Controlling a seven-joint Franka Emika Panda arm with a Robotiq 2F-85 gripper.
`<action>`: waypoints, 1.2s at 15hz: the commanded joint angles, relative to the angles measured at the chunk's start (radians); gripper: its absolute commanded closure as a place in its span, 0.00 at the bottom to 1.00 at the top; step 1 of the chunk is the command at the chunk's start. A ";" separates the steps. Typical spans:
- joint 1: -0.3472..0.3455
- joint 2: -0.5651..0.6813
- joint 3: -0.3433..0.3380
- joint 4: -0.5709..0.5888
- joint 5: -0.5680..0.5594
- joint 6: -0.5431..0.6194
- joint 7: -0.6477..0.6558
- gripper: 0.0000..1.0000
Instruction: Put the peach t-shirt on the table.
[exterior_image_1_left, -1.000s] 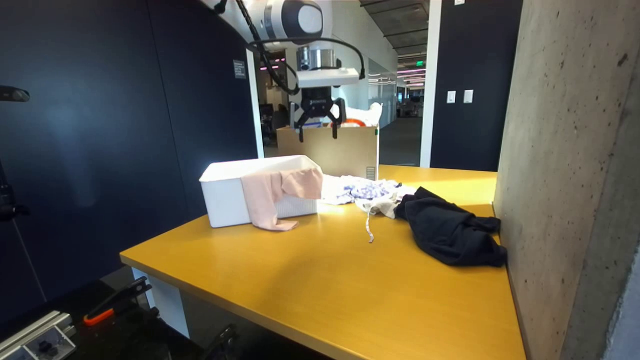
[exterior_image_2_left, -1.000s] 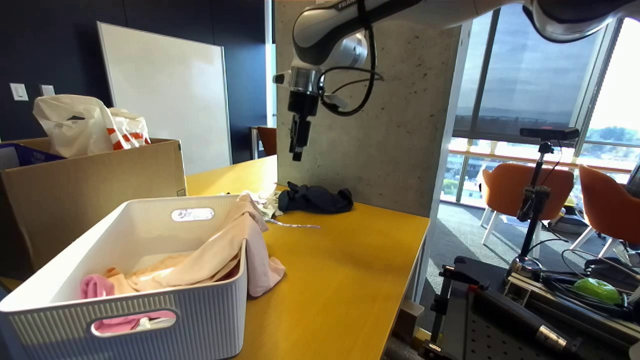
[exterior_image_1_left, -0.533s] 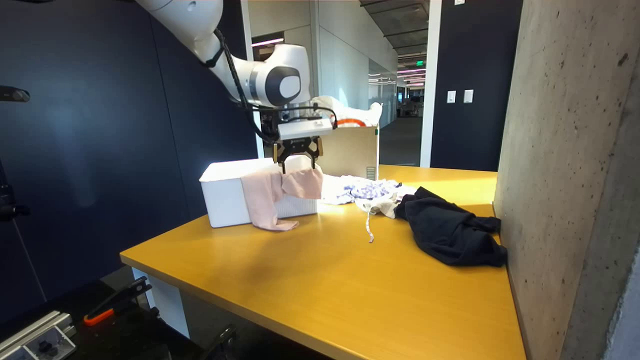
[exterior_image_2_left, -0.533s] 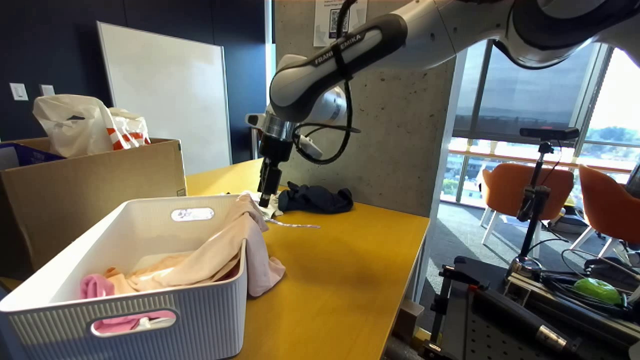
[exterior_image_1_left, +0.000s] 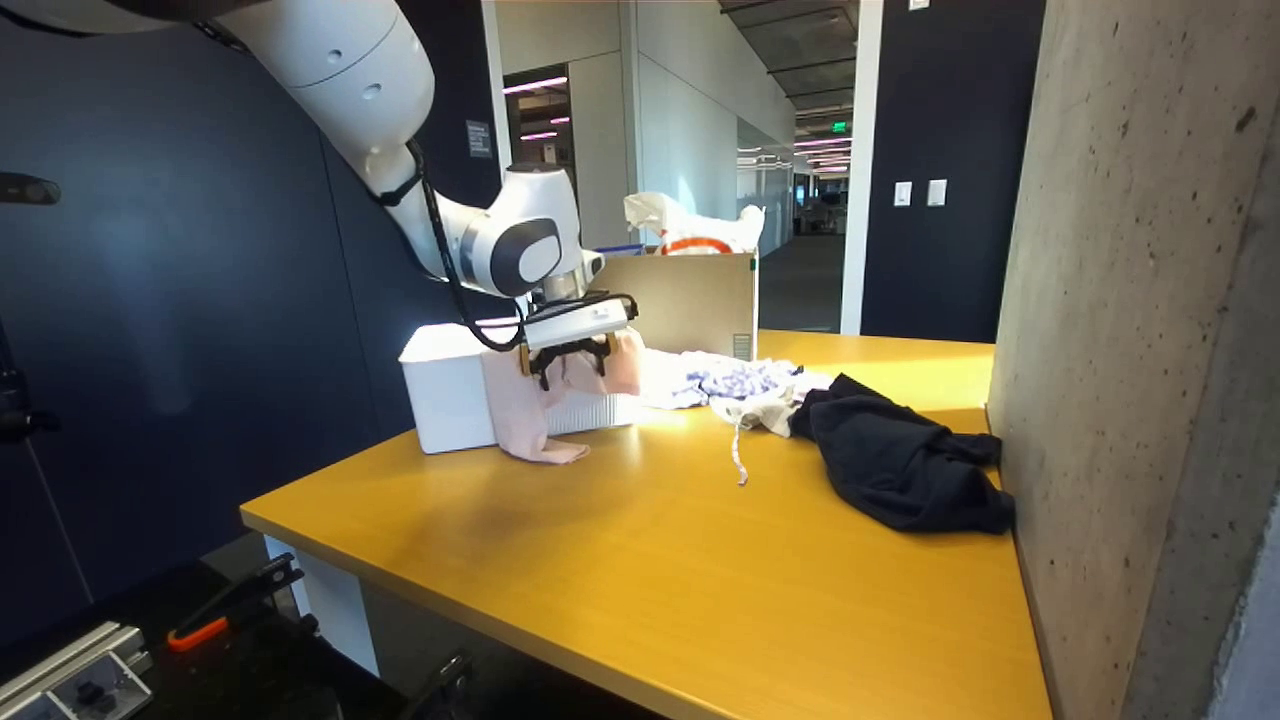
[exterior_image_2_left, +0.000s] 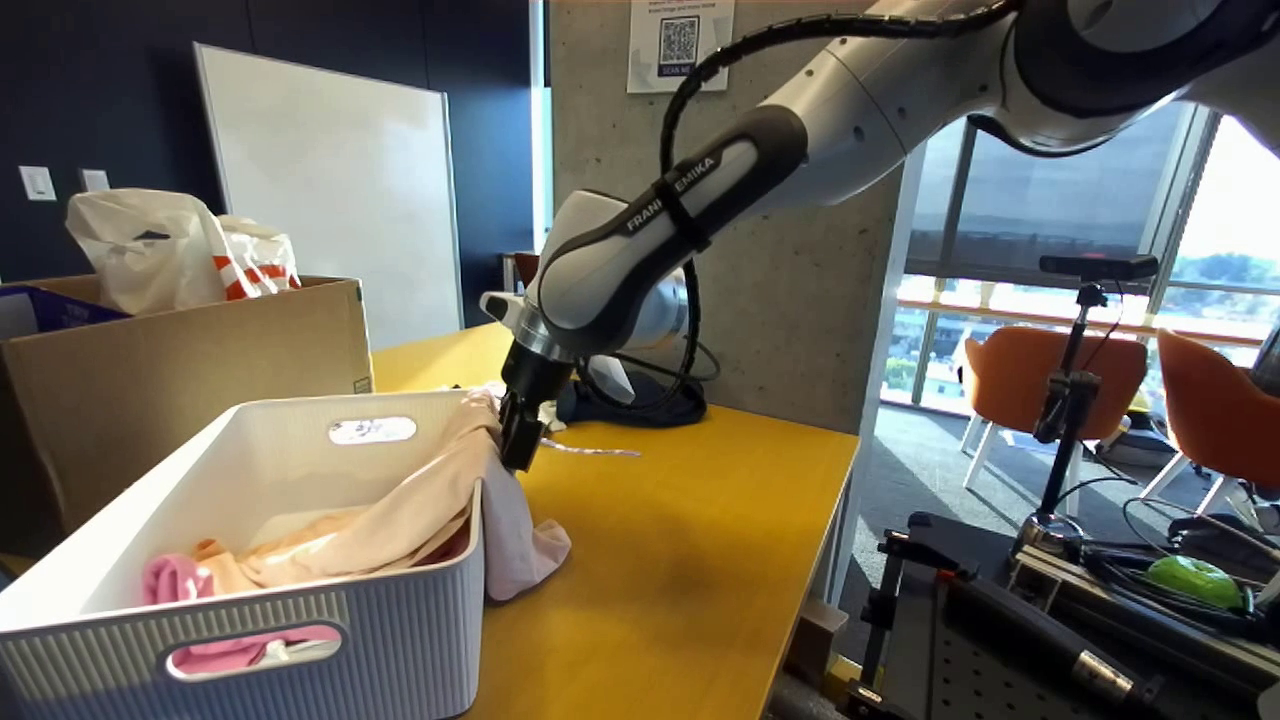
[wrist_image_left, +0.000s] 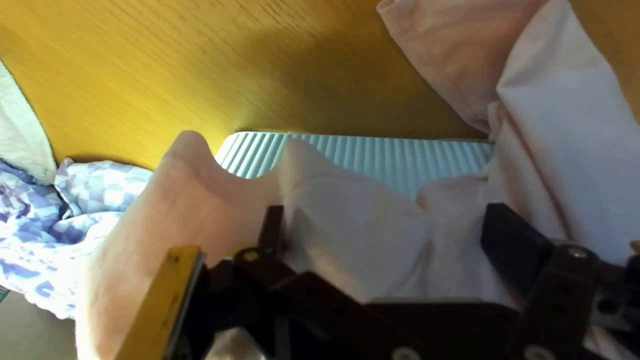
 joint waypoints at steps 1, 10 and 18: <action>-0.029 -0.027 0.025 -0.133 -0.043 0.192 0.023 0.28; 0.027 -0.035 -0.102 -0.253 -0.241 0.537 0.185 0.97; 0.059 -0.097 -0.175 -0.335 -0.350 0.587 0.319 0.99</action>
